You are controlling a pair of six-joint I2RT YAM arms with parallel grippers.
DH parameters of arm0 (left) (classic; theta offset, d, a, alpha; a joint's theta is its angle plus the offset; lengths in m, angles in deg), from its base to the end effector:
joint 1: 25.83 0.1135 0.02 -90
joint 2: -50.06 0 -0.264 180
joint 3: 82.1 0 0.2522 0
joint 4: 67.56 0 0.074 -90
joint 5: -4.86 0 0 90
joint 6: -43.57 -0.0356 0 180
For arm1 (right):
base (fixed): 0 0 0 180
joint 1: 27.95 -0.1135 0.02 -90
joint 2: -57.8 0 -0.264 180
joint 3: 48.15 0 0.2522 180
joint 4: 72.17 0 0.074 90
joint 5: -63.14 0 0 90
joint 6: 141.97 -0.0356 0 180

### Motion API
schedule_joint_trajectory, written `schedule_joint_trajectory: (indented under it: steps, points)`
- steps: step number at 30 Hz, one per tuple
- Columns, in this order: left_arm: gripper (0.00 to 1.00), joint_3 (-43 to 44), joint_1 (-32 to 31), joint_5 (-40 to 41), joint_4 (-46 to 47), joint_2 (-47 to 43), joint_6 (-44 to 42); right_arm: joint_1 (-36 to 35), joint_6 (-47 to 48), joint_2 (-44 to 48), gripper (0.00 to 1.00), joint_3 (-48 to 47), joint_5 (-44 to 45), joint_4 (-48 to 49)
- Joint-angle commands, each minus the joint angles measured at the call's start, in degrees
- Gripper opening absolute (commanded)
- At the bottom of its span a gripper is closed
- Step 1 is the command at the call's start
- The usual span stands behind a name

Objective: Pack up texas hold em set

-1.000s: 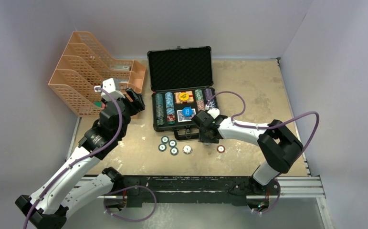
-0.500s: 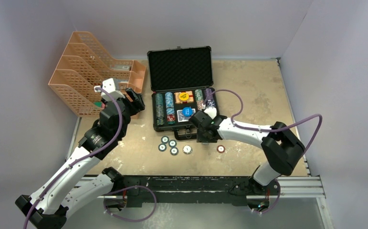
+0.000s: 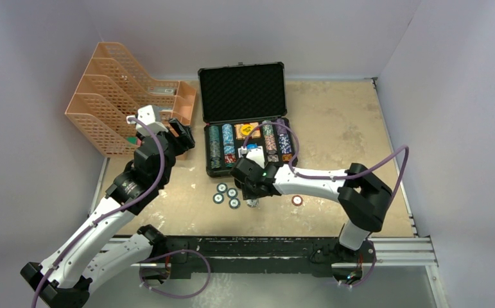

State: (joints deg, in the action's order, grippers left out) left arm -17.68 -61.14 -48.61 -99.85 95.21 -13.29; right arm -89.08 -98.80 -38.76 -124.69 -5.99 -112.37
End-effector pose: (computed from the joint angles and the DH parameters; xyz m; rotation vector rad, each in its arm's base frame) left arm 0.1525 -0.0820 0.3608 -0.4150 1.7127 -0.2972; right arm 0.1755 0.2920 0.1963 -0.1924 2.5311 0.2707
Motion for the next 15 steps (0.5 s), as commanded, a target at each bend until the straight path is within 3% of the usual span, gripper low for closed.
schedule_joint_trajectory:
  steps: [1,15]
  points:
    - [0.66,0.2,0.3,1.1,1.2,-0.4,-1.4,-0.1,1.5,-0.4,0.48,-1.8,0.3,-0.4]
    - [0.66,0.3,0.3,1.1,1.2,-0.1,-1.4,-1.7,4.4,-2.4,0.49,-2.0,-3.2,0.0]
